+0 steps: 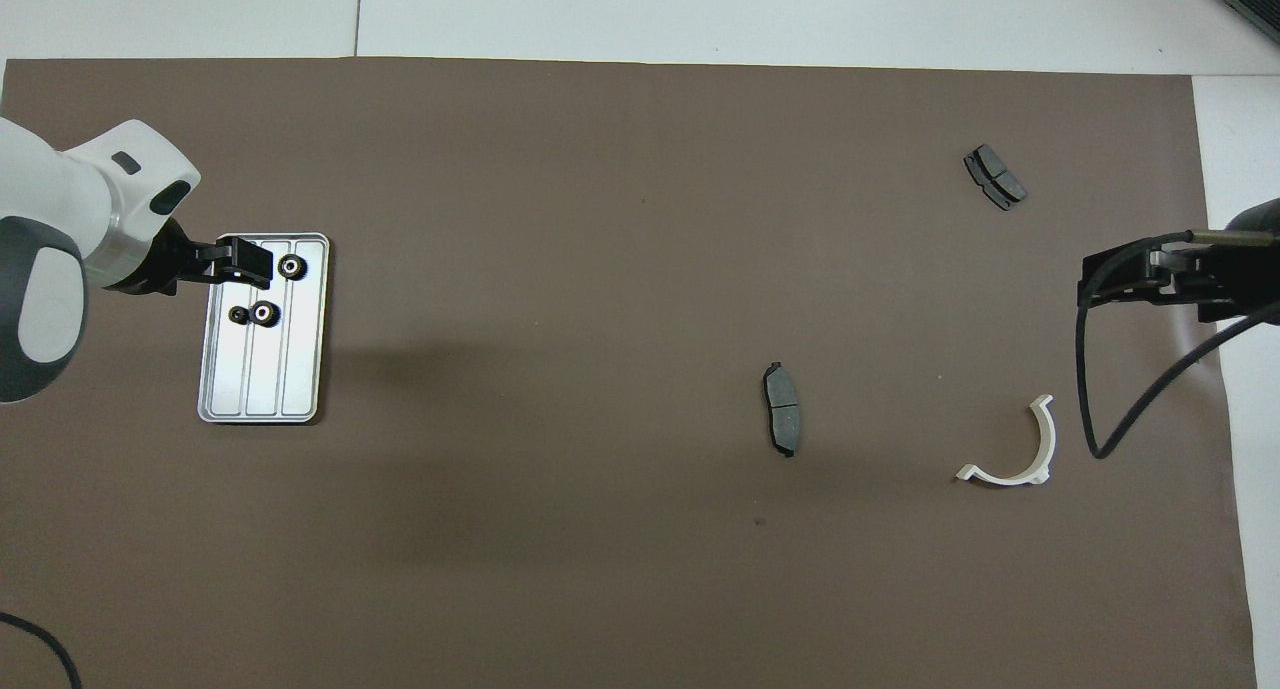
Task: Place bearing gear from tray to pile
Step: 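Reach the left gripper into the metal tray and grasp a black gear, then lift the black gear out of the tray with the left gripper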
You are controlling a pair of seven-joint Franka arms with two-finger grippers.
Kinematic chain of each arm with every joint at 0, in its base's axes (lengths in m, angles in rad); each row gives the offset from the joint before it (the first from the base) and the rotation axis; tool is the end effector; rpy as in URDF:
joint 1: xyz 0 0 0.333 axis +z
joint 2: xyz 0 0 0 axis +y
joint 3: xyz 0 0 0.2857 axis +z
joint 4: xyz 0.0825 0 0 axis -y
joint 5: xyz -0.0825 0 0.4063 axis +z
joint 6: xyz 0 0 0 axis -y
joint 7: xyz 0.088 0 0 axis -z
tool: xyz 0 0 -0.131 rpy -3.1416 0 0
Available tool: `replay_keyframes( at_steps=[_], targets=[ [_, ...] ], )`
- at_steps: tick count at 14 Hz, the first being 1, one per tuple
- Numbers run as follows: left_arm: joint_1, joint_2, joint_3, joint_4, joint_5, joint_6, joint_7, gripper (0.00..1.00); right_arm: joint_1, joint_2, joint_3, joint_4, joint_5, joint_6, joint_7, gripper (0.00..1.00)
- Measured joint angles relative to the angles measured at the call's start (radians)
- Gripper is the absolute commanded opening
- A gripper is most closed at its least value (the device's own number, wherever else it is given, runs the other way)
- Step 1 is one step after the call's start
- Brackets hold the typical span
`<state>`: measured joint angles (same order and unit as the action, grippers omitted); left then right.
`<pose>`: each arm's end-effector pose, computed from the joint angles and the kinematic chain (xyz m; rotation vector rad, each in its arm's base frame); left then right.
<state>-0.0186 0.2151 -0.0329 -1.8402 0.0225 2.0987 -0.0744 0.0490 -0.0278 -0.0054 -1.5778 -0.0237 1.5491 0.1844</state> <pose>0.6324 -0.0304 0.3513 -3.1309 -0.0202 -0.0693 0.5665 0.0215 0.5808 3.1103 -0.2201 0.0028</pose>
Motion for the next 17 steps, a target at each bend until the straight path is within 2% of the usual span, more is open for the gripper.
replay_keyframes(
  at_steps=[2, 5, 7, 14, 17],
  targets=[
    [0.000, 0.080, 0.000, -0.001, 0.000, 0.111, -0.004, 1.00, 0.000, 0.000, 0.000, 0.000, 0.000, 0.000, 0.000, 1.00],
    [0.003, 0.140, 0.002, 0.001, 0.000, 0.180, -0.005, 1.00, 0.000, 0.000, 0.000, 0.000, 0.000, 0.000, 0.000, 1.00],
    [0.012, 0.145, 0.002, 0.001, 0.000, 0.182, -0.005, 0.97, 0.000, 0.000, 0.000, 0.000, 0.000, 0.000, 0.000, 1.00],
    [0.033, 0.163, 0.004, 0.000, 0.000, 0.182, -0.004, 0.68, 0.000, 0.000, 0.000, 0.000, 0.000, 0.000, 0.000, 1.00],
    [0.035, 0.167, 0.004, 0.000, -0.005, 0.182, -0.005, 0.67, 0.000, 0.000, 0.000, 0.000, 0.000, 0.000, 0.000, 1.00]
  ],
)
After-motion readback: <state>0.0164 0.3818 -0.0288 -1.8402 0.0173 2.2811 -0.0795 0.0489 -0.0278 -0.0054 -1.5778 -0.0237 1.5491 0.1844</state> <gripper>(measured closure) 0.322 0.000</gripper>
